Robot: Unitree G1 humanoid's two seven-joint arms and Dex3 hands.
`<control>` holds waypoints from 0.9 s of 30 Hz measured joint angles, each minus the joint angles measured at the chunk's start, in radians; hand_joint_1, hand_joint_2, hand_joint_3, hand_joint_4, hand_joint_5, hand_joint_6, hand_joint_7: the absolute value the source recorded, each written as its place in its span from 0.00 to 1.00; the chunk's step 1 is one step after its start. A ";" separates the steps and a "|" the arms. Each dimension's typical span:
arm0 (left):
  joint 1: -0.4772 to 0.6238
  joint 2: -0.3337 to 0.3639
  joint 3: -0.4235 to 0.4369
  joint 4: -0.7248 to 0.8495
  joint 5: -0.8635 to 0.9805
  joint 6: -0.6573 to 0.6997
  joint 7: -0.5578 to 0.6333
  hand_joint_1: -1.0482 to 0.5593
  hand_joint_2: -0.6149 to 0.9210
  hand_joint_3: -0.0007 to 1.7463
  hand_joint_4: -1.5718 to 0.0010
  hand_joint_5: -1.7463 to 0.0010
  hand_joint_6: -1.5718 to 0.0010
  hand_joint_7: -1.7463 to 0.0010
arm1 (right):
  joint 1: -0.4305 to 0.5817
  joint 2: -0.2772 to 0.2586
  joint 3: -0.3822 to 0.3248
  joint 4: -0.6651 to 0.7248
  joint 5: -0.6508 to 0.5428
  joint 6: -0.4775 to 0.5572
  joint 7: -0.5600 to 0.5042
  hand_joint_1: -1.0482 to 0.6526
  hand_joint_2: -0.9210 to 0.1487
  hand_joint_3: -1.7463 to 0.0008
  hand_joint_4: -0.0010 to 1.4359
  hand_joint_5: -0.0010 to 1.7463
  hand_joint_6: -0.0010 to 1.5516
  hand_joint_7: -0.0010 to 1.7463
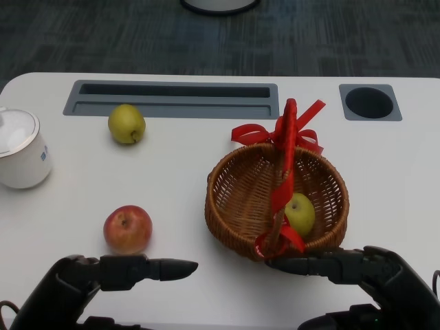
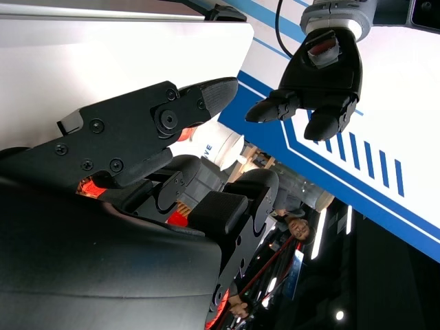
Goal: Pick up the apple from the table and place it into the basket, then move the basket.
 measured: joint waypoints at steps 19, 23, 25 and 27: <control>-0.001 0.000 0.010 0.003 0.022 -0.017 0.002 0.42 0.89 0.00 0.42 1.00 0.46 1.00 | -0.002 -0.006 0.000 0.000 -0.003 0.001 0.000 0.43 0.13 1.00 0.54 0.00 0.47 0.00; 0.003 -0.002 0.020 -0.009 0.037 -0.025 0.013 0.40 0.88 0.00 0.42 1.00 0.47 1.00 | -0.003 -0.006 -0.001 0.000 -0.011 0.001 -0.001 0.43 0.13 1.00 0.54 0.00 0.47 0.00; 0.002 -0.005 0.037 -0.009 0.061 -0.043 0.029 0.37 0.87 0.00 0.45 1.00 0.49 1.00 | -0.004 -0.006 -0.001 0.001 -0.011 0.001 0.000 0.43 0.13 1.00 0.54 0.00 0.47 0.00; -0.005 -0.010 0.062 -0.005 0.106 -0.069 0.053 0.32 0.87 0.00 0.50 1.00 0.54 1.00 | -0.005 -0.005 -0.001 0.002 -0.010 0.001 0.000 0.43 0.13 1.00 0.54 0.00 0.47 0.00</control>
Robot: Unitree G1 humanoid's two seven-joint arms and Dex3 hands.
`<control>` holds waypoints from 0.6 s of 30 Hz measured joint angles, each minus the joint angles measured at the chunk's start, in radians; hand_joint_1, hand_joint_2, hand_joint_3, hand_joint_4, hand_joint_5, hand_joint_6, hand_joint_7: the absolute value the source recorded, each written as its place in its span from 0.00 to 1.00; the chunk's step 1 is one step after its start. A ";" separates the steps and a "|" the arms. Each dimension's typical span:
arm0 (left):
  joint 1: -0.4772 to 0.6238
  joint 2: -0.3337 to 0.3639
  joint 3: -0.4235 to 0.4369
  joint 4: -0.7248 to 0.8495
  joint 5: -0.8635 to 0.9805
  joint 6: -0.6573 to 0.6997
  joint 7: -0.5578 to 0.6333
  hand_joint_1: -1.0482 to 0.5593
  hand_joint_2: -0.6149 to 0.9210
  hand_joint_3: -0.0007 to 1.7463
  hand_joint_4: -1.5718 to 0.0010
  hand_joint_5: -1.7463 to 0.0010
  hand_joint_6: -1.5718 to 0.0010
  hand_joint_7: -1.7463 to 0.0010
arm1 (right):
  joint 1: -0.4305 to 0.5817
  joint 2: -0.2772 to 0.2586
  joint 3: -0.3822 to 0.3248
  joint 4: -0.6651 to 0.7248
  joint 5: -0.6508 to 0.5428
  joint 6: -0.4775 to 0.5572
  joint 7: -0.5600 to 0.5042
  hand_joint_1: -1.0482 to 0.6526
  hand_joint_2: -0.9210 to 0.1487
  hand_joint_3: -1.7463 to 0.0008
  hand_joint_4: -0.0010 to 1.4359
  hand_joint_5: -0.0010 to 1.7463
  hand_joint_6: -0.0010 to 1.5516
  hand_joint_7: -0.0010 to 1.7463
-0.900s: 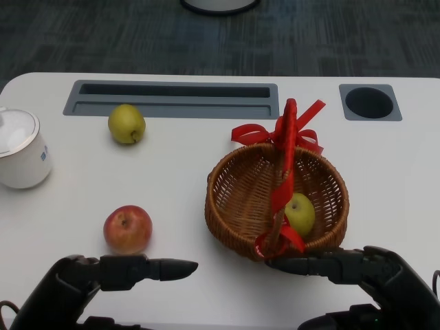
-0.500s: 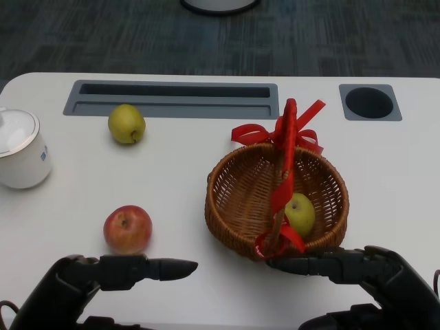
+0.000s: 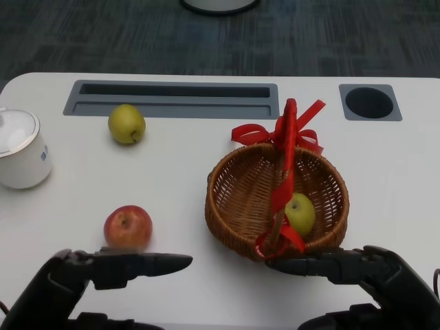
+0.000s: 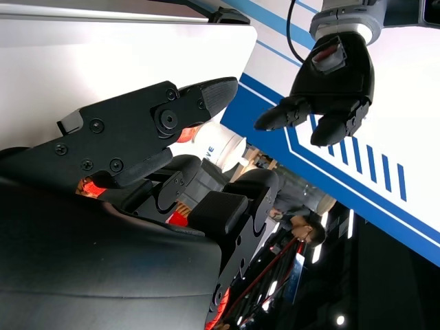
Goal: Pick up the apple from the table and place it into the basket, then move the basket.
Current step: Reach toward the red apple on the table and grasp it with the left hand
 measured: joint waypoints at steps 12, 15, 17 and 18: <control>-0.094 0.041 0.186 -0.020 0.439 0.002 0.206 0.09 0.86 0.00 0.75 1.00 0.77 1.00 | -0.008 0.003 0.000 0.015 0.000 -0.004 0.000 0.43 0.13 1.00 0.55 0.00 0.48 0.00; -0.126 0.057 0.193 -0.020 0.516 0.046 0.252 0.09 0.84 0.00 0.78 1.00 0.80 1.00 | -0.009 0.004 0.000 0.020 0.000 -0.007 0.000 0.43 0.13 1.00 0.55 0.00 0.48 0.00; -0.143 0.073 0.193 -0.011 0.554 0.073 0.276 0.08 0.84 0.00 0.81 1.00 0.83 1.00 | -0.008 0.004 0.000 0.022 0.000 -0.009 0.000 0.43 0.13 1.00 0.55 0.00 0.48 0.00; -0.151 0.081 0.190 -0.003 0.569 0.085 0.286 0.07 0.84 0.00 0.83 1.00 0.84 1.00 | -0.008 0.004 0.000 0.022 0.000 -0.011 0.000 0.43 0.13 1.00 0.55 0.00 0.48 0.00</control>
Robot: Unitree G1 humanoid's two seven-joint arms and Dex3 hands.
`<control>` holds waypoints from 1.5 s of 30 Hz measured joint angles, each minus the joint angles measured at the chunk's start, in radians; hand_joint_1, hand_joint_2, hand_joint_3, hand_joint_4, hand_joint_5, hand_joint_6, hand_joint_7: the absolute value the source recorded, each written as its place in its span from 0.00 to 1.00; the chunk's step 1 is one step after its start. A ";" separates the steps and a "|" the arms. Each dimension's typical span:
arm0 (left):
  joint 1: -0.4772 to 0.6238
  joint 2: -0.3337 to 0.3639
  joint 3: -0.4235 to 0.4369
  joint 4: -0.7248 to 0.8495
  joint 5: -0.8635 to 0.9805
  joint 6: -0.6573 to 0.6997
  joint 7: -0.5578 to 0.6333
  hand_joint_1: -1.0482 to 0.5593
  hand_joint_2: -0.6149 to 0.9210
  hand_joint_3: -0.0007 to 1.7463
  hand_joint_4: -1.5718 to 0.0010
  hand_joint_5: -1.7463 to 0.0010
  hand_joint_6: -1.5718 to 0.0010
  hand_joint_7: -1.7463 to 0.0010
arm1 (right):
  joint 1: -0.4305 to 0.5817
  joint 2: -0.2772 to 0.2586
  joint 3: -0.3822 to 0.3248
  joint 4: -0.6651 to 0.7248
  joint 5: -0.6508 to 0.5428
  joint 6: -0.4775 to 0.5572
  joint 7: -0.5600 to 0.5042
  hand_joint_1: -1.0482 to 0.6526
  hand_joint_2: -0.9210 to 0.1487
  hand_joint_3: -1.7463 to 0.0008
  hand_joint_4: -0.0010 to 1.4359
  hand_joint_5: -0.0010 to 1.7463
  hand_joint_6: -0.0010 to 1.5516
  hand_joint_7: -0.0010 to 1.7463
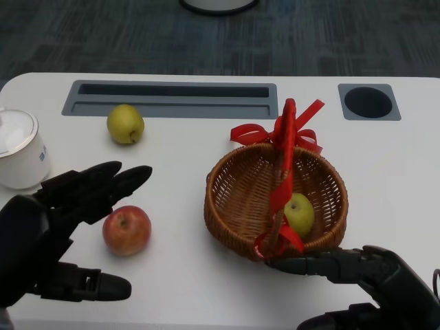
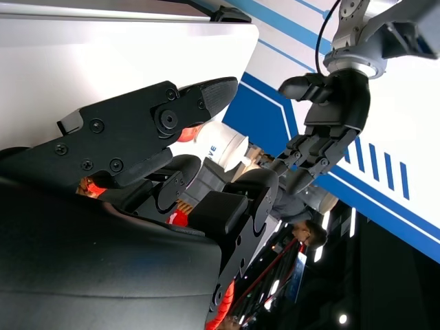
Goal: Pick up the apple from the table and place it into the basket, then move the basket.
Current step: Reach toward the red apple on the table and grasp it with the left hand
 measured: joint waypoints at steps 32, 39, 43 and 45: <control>-0.558 0.052 -0.415 1.041 0.145 -0.002 0.357 0.13 0.84 0.00 0.76 0.99 0.80 0.99 | 0.021 -0.001 0.002 -0.026 0.013 0.003 -0.001 0.43 0.14 1.00 0.55 0.00 0.48 0.00; -0.616 0.039 -0.494 1.172 0.172 0.026 0.405 0.14 0.83 0.00 0.76 1.00 0.79 1.00 | 0.038 -0.003 0.002 -0.050 0.011 0.010 -0.002 0.43 0.13 1.00 0.55 0.00 0.48 0.00; -0.624 0.030 -0.513 1.200 0.172 0.047 0.406 0.16 0.83 0.00 0.75 0.99 0.78 0.99 | 0.040 -0.003 0.002 -0.056 0.012 0.010 -0.002 0.43 0.14 1.00 0.55 0.00 0.48 0.00; -0.626 0.026 -0.518 1.207 0.171 0.048 0.406 0.16 0.83 0.00 0.75 0.99 0.77 0.99 | 0.040 -0.003 0.002 -0.057 0.012 0.010 -0.002 0.43 0.14 1.00 0.55 0.00 0.48 0.00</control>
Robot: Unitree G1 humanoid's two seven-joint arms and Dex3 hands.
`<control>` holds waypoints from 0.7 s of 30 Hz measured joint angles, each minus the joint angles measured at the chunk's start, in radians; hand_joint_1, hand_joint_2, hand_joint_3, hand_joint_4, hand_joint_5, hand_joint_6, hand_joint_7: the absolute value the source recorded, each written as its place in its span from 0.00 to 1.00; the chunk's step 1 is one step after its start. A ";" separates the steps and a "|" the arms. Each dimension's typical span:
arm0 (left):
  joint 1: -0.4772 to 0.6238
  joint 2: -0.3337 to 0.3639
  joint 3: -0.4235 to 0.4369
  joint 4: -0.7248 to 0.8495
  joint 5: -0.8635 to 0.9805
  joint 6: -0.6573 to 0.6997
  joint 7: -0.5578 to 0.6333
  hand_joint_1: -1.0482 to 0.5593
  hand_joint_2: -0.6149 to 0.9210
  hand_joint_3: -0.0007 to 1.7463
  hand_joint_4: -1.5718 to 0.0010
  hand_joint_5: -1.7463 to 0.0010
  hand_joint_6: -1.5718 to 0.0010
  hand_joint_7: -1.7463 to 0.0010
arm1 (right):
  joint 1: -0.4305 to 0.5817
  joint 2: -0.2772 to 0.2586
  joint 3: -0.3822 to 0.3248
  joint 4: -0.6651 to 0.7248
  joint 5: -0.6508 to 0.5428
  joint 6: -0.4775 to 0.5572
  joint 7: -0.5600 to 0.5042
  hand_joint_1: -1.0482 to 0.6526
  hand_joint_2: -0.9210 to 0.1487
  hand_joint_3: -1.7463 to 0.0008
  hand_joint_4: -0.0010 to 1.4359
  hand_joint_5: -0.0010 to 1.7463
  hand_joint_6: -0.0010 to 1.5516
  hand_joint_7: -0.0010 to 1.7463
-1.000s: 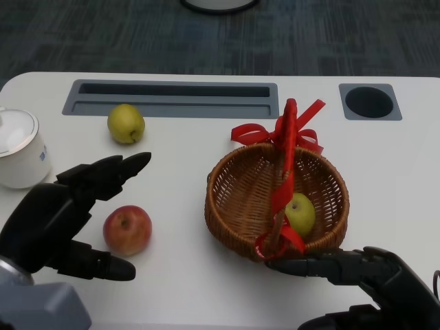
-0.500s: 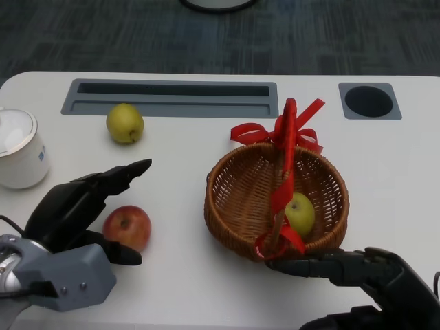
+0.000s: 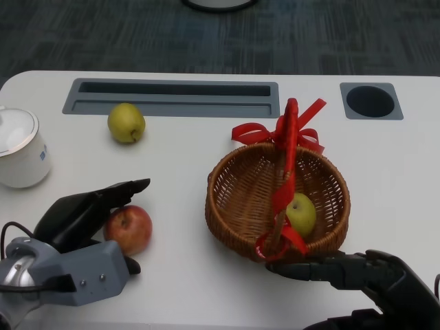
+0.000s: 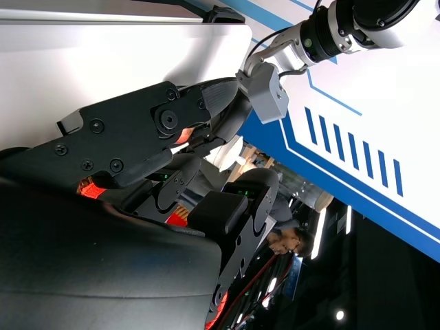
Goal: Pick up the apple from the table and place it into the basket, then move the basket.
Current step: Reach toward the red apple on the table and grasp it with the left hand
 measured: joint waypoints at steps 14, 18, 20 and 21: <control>-0.022 -0.044 -0.016 0.054 -0.015 0.030 0.053 0.25 0.83 0.00 0.64 0.97 0.68 0.98 | 0.007 0.000 0.000 -0.001 0.005 0.000 0.000 0.42 0.13 1.00 0.56 0.00 0.49 0.00; -0.040 -0.054 -0.032 0.074 -0.016 0.058 0.088 0.26 0.83 0.00 0.64 0.98 0.68 0.99 | 0.011 0.000 0.000 -0.001 0.005 -0.001 0.001 0.42 0.13 1.00 0.56 0.00 0.49 0.00; -0.055 -0.055 -0.045 0.081 -0.014 0.080 0.093 0.26 0.83 0.00 0.65 0.99 0.69 1.00 | 0.012 0.000 0.000 -0.001 0.006 -0.002 0.001 0.42 0.13 1.00 0.56 0.00 0.49 0.00; -0.062 -0.056 -0.051 0.084 -0.011 0.090 0.094 0.26 0.83 0.00 0.66 1.00 0.70 1.00 | 0.013 0.000 0.000 -0.001 0.006 -0.002 0.001 0.42 0.13 1.00 0.57 0.00 0.49 0.00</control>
